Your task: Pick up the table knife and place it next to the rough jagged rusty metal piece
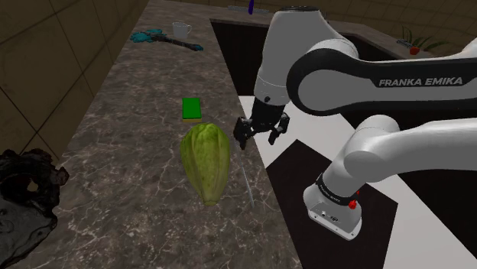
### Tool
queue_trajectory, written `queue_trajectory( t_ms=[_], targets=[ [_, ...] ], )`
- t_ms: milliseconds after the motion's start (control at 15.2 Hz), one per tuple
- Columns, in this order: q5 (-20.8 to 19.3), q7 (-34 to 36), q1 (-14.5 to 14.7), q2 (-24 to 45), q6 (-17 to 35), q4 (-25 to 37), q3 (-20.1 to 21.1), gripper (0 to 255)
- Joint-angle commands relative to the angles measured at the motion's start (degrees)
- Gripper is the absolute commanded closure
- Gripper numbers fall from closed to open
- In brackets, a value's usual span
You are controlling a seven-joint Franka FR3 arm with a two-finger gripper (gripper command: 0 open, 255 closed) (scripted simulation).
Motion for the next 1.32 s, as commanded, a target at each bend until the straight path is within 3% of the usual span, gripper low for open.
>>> queue_trajectory(
  t_ms=[0,198,660,1188,1254],
  targets=[
    [3.08,5.16,-0.15,2.62,2.74,-0.13,4.12,0],
    [6.27,10.62,-0.65,5.77,5.80,0.06,8.75,0],
    [9.47,9.86,-1.14,9.38,12.89,-3.26,13.06,0],
    [10.02,9.43,-1.78,8.99,12.56,-3.19,13.67,0],
    [9.87,9.41,-1.85,8.90,12.33,-3.06,13.51,255]
  ],
)
